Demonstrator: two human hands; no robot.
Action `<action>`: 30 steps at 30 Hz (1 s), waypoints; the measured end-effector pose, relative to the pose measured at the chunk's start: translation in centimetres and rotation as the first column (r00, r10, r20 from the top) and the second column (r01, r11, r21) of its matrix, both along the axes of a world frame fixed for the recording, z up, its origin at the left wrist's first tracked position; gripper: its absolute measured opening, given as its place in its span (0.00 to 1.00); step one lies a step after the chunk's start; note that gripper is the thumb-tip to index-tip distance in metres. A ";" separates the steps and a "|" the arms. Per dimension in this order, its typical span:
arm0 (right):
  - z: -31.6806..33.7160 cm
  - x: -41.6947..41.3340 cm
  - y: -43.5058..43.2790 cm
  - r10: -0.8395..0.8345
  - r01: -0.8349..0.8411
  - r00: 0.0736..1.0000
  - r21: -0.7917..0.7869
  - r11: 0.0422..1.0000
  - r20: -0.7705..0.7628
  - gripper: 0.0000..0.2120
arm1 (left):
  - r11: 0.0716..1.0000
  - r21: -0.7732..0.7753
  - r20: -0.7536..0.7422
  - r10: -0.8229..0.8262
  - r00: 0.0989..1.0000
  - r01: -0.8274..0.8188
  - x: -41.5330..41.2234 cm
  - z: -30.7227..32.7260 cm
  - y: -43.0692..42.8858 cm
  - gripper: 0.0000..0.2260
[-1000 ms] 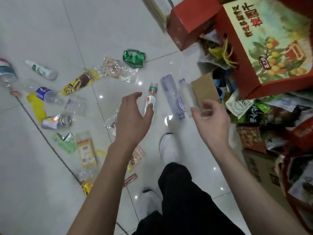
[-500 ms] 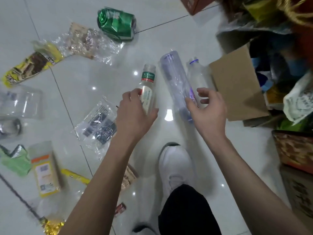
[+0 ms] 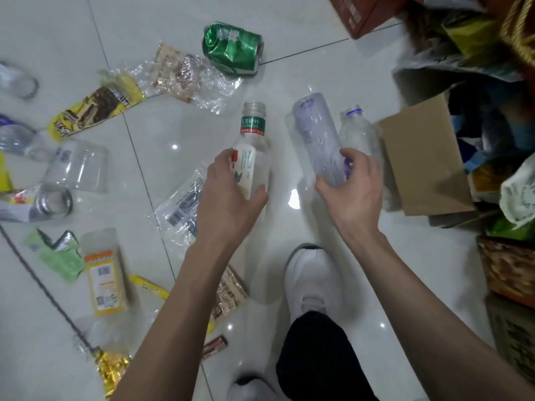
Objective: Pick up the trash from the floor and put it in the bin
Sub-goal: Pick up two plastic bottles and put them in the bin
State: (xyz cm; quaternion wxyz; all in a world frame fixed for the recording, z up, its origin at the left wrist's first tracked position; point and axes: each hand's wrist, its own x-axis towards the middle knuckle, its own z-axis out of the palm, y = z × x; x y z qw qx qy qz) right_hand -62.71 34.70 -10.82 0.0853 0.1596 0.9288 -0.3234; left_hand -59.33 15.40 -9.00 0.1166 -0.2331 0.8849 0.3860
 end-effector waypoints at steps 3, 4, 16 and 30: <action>4.9 0.3 -0.4 -0.024 0.024 1.000 -0.060 0.998 0.004 0.26 | 1.000 0.008 0.015 0.022 1.000 -0.022 1.2 4.4 -0.5 0.32; 7.0 0.5 -0.6 -0.032 0.032 0.999 -0.092 0.995 0.002 0.26 | 0.999 0.006 0.011 0.031 0.999 -0.031 1.7 6.4 -0.7 0.32; 39.5 6.8 -3.0 -0.042 0.023 0.995 -0.202 0.979 -0.089 0.24 | 0.989 0.069 -0.074 0.133 0.988 -0.128 8.6 37.4 -2.2 0.32; 57.8 20.1 -7.1 0.077 -0.132 0.977 -0.279 0.951 -0.199 0.22 | 0.937 0.114 -0.110 0.342 0.933 -0.330 23.9 56.0 -4.7 0.31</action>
